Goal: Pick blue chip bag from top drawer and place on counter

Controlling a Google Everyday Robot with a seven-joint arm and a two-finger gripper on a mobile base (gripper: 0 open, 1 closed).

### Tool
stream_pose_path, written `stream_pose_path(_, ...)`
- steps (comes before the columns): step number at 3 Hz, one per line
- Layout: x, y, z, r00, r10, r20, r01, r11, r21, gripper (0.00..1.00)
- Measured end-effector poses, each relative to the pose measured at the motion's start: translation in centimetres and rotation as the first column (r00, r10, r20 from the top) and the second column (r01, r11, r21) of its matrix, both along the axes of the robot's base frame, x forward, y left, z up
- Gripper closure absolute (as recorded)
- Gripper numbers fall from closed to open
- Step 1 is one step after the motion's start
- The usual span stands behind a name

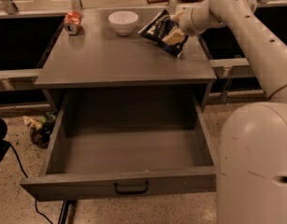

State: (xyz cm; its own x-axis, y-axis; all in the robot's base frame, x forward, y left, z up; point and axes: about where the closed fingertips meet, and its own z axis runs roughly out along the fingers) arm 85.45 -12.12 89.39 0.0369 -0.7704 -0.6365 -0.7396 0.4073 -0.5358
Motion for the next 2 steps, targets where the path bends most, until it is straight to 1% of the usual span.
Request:
stream_pose_path(1, 0.78, -0.77, 0.13, 0.9995, -0.01, 0.031, 0.009, 0.999, 0.035, 0.0)
stream_pose_path(2, 1.15, -1.71, 1.0, 0.9969, -0.02, 0.076, 0.016, 0.998, 0.06, 0.0)
